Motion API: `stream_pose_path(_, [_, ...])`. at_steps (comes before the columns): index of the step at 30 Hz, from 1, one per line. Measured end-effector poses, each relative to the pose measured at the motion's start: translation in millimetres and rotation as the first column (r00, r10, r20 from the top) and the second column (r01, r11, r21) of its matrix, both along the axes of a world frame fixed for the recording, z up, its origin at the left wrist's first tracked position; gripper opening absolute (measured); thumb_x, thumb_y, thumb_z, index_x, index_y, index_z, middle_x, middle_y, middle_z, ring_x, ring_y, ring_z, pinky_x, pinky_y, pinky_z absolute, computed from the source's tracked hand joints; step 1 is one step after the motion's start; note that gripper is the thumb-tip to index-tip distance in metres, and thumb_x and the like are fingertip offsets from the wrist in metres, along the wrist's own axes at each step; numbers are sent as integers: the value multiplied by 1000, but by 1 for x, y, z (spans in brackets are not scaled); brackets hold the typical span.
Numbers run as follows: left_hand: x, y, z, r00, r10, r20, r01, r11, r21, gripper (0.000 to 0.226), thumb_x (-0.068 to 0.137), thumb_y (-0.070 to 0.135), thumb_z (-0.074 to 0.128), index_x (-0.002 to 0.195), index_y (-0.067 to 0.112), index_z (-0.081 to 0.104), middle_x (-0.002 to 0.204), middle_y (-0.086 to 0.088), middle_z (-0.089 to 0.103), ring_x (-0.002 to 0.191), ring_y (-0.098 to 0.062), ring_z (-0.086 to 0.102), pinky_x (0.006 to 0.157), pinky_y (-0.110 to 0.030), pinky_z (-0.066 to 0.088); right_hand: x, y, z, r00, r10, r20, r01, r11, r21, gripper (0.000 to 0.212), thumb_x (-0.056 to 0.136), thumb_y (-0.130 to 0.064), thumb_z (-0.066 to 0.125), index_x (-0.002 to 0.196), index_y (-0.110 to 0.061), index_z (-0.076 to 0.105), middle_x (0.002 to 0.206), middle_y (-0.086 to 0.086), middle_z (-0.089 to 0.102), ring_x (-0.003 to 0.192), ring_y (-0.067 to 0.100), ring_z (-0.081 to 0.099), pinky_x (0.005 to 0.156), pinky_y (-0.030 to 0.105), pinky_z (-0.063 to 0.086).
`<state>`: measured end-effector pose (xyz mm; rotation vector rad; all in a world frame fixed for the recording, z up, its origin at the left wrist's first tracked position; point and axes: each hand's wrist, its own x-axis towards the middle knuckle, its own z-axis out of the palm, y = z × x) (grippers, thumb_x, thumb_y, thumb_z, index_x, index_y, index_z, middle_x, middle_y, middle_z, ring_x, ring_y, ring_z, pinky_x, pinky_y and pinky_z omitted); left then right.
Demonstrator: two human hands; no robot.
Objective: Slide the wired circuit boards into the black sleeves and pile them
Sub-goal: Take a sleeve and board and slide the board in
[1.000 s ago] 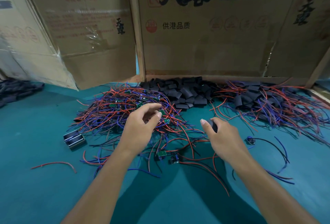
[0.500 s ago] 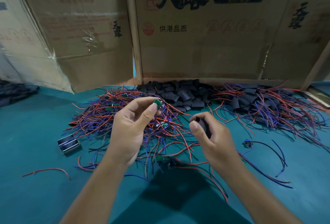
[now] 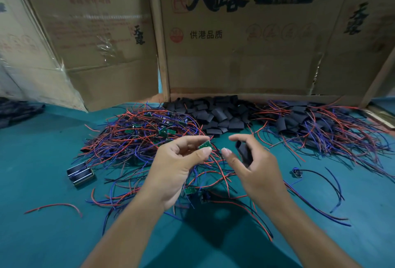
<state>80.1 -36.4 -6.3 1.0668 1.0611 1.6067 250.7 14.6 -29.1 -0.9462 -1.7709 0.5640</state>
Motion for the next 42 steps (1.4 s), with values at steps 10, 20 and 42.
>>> stream_pose_path(10, [-14, -3, 1, 578, 260, -773, -35, 955, 295, 39, 87, 23, 75, 125, 25, 68, 104, 5, 71, 92, -7, 66, 87, -20, 50, 2, 2, 6, 975, 63, 211, -90, 989, 121, 20, 90, -35, 63, 81, -18, 57, 73, -8, 54, 69, 10, 48, 63, 22, 39])
stream_pose_path(20, [-14, -5, 3, 556, 328, -763, -63, 933, 355, 21, 87, 18, 77, 107, 23, 73, 94, 15, 72, 85, -4, 65, 78, -20, 49, 9, 5, 12, 971, 122, 204, -152, 978, 141, 32, 90, -50, 59, 79, -19, 58, 66, -6, 50, 61, 7, 43, 58, 22, 36])
stream_pose_path(42, [-35, -6, 30, 901, 73, 428, -154, 975, 158, 15, 84, 17, 61, 96, 13, 67, 86, -1, 73, 62, -3, 57, 62, -13, 50, 12, 12, -7, 708, 342, 618, -193, 935, -297, 26, 98, -47, 46, 112, -26, 48, 103, -7, 52, 93, 9, 46, 86, 25, 39])
